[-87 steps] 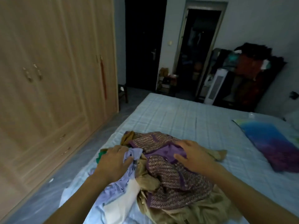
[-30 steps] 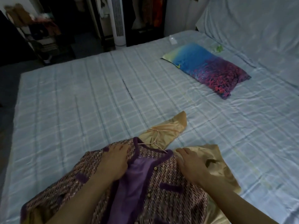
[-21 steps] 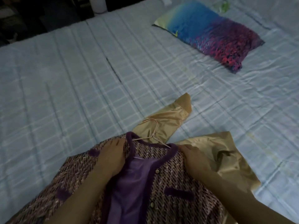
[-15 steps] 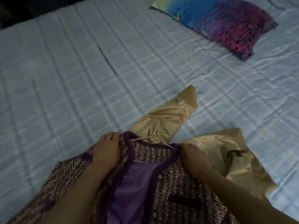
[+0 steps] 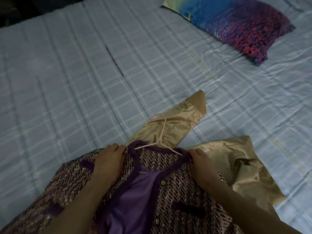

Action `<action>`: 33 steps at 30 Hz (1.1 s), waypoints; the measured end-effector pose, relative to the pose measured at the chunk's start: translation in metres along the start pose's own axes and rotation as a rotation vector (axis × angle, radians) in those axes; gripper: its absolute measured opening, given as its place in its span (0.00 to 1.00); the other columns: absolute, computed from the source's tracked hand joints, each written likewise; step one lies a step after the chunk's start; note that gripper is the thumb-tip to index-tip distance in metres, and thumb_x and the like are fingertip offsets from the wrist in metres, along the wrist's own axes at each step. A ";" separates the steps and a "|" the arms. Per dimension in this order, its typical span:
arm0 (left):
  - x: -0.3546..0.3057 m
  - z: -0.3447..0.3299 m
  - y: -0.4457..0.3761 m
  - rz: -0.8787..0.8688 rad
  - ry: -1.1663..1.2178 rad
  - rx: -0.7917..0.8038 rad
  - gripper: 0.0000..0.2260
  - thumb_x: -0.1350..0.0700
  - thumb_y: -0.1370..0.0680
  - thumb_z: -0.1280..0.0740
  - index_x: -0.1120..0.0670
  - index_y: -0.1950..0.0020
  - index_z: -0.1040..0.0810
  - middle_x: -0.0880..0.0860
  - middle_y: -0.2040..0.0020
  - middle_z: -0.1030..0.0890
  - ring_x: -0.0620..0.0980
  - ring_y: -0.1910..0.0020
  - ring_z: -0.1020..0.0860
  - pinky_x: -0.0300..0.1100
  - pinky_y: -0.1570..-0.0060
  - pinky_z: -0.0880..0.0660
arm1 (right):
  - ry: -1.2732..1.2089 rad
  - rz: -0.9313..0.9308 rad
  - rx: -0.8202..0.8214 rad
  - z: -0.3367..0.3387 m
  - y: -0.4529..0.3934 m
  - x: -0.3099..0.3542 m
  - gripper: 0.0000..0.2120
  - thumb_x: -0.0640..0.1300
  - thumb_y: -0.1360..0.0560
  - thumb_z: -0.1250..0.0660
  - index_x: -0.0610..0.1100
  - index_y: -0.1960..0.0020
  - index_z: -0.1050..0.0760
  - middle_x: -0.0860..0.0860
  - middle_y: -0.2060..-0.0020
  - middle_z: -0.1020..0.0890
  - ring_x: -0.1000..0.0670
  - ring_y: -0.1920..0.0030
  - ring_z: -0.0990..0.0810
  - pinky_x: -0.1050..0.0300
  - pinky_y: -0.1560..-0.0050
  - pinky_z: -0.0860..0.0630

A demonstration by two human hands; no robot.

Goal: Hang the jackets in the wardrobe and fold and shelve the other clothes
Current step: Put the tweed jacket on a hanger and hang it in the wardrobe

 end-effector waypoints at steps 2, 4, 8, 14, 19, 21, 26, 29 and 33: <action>-0.006 0.029 0.008 -0.037 0.000 -0.082 0.09 0.53 0.22 0.39 0.52 0.50 0.21 0.52 0.58 0.23 0.57 0.60 0.24 0.49 0.65 0.26 | -0.035 0.032 -0.067 0.022 0.007 0.009 0.12 0.41 0.23 0.38 0.49 0.41 0.25 0.49 0.51 0.24 0.46 0.50 0.24 0.49 0.50 0.25; -0.009 0.059 0.016 -0.049 0.041 -0.154 0.10 0.52 0.22 0.41 0.52 0.50 0.21 0.52 0.57 0.24 0.56 0.60 0.25 0.49 0.66 0.26 | -0.050 0.082 -0.125 0.046 0.017 0.023 0.10 0.42 0.22 0.37 0.48 0.42 0.25 0.49 0.51 0.26 0.47 0.51 0.25 0.51 0.51 0.26; -0.006 0.124 0.042 -0.021 0.160 -0.282 0.11 0.50 0.21 0.43 0.51 0.48 0.22 0.49 0.53 0.27 0.53 0.58 0.25 0.48 0.64 0.26 | -0.088 0.197 -0.248 0.100 0.041 0.056 0.11 0.39 0.25 0.35 0.47 0.43 0.25 0.50 0.52 0.28 0.47 0.51 0.26 0.50 0.54 0.26; -0.015 0.237 0.114 -0.045 0.198 -0.526 0.11 0.51 0.22 0.42 0.54 0.45 0.25 0.52 0.51 0.25 0.54 0.57 0.24 0.49 0.64 0.25 | -0.137 0.360 -0.431 0.185 0.095 0.114 0.19 0.35 0.29 0.32 0.49 0.41 0.28 0.51 0.48 0.26 0.50 0.50 0.27 0.58 0.56 0.30; -0.034 0.342 0.187 -0.063 0.149 -0.781 0.11 0.54 0.23 0.39 0.57 0.47 0.22 0.54 0.52 0.23 0.56 0.57 0.23 0.47 0.65 0.26 | -0.258 0.499 -0.572 0.264 0.157 0.160 0.21 0.33 0.32 0.32 0.53 0.45 0.31 0.52 0.50 0.27 0.52 0.51 0.27 0.61 0.52 0.32; -0.044 0.384 0.217 -0.082 0.143 -0.868 0.10 0.54 0.23 0.38 0.57 0.47 0.22 0.54 0.52 0.23 0.56 0.57 0.23 0.48 0.64 0.25 | -0.294 0.565 -0.656 0.298 0.188 0.177 0.21 0.31 0.33 0.32 0.50 0.46 0.29 0.52 0.52 0.26 0.51 0.51 0.27 0.58 0.50 0.31; -0.069 0.464 0.297 -0.141 0.126 -1.062 0.12 0.53 0.22 0.37 0.57 0.45 0.20 0.53 0.51 0.22 0.53 0.55 0.23 0.47 0.60 0.24 | -0.330 0.703 -0.793 0.371 0.272 0.215 0.19 0.30 0.32 0.32 0.48 0.47 0.27 0.52 0.54 0.24 0.53 0.53 0.27 0.59 0.51 0.31; -0.086 0.490 0.349 -0.207 0.107 -1.169 0.11 0.54 0.22 0.34 0.58 0.45 0.18 0.54 0.51 0.20 0.52 0.55 0.21 0.45 0.58 0.22 | -0.301 0.787 -0.815 0.398 0.323 0.233 0.19 0.30 0.32 0.30 0.49 0.48 0.26 0.54 0.54 0.24 0.54 0.53 0.25 0.61 0.52 0.30; -0.117 0.508 0.409 -0.331 0.033 -1.291 0.08 0.57 0.22 0.31 0.60 0.49 0.17 0.55 0.53 0.19 0.53 0.55 0.20 0.46 0.56 0.21 | -0.252 0.904 -0.867 0.416 0.385 0.250 0.19 0.27 0.32 0.29 0.47 0.49 0.25 0.55 0.55 0.23 0.57 0.54 0.25 0.71 0.51 0.32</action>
Point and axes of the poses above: each hand's wrist, its own y-axis away from the middle knuckle, its own z-axis out of the back of the hand, x = y × z, the point moved 9 cm from there along -y, towards the middle knuckle
